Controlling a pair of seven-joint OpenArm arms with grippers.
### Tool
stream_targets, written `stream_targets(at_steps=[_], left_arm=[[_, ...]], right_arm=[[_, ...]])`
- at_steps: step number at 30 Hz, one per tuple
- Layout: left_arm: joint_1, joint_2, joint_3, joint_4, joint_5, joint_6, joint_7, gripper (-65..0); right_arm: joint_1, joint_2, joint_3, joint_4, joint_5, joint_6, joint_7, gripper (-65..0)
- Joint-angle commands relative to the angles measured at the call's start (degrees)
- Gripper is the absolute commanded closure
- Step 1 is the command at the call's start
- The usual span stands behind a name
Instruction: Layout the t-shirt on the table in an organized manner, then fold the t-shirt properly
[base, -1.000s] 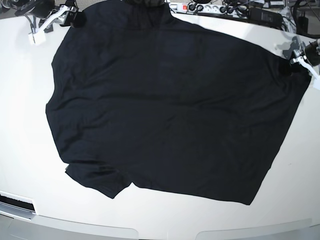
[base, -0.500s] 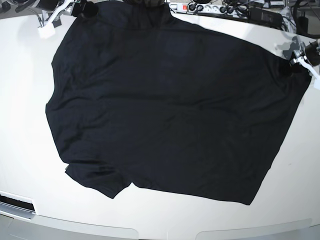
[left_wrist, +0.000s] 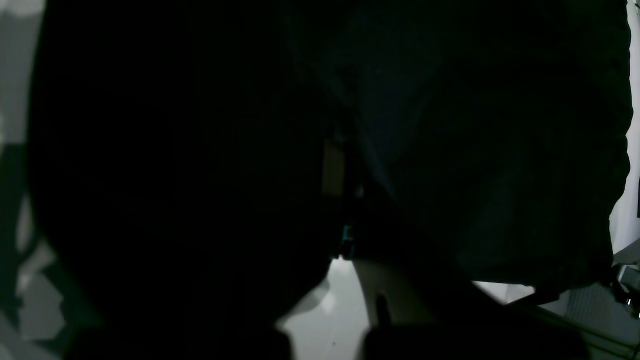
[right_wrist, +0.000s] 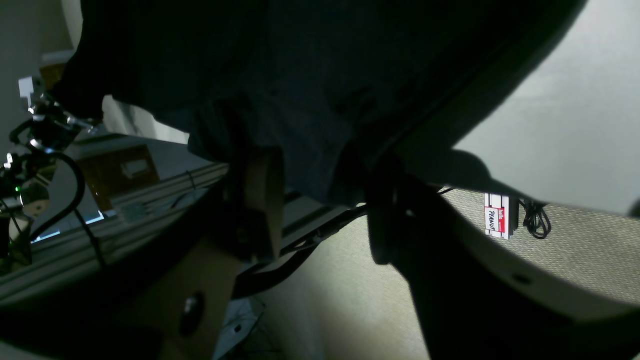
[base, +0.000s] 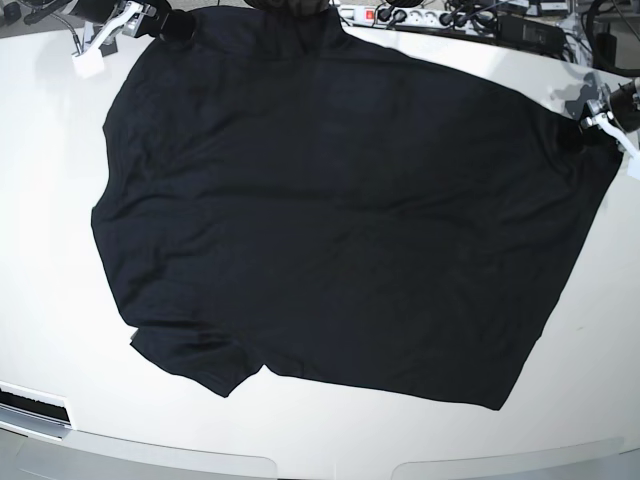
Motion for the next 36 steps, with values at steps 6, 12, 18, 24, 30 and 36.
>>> stream_targets(at_steps=[6,12,18,24,30,36], left_arm=[[-0.2,-1.4,-0.4,0.6,-1.8,-0.5,-0.6,0.0],[-0.2,-1.4,-0.4,0.6,-1.8,-0.5,0.1,0.0],[-0.2,-1.6,-0.4,0.6,-4.3,-0.5,2.1,0.0],[-0.2,-2.3,-0.4,4.5,-11.6,-0.5,17.4,0.0],[3.1,-4.3,-0.4,11.8,-11.6,-0.5,19.8,0.0],[8.1,-5.9,-0.4,19.0,-11.6,-0.5,26.2,0.0]], right_arm=[[-0.2,0.5,-5.5,0.6,-0.3,0.1,0.2,-22.6],[0.8,0.5,-7.6,0.6,-2.0,0.1,0.5,0.0],[0.3,0.9,-7.5,5.0,-2.3,0.1,-1.1,0.0],[-1.3,3.9,-7.3,12.7,-3.3,0.1,-3.2,0.0],[-1.8,6.0,-3.3,19.5,-11.3,0.1,-1.5,0.0],[-1.8,8.0,3.4,22.6,-11.1,0.1,-1.7,0.0]])
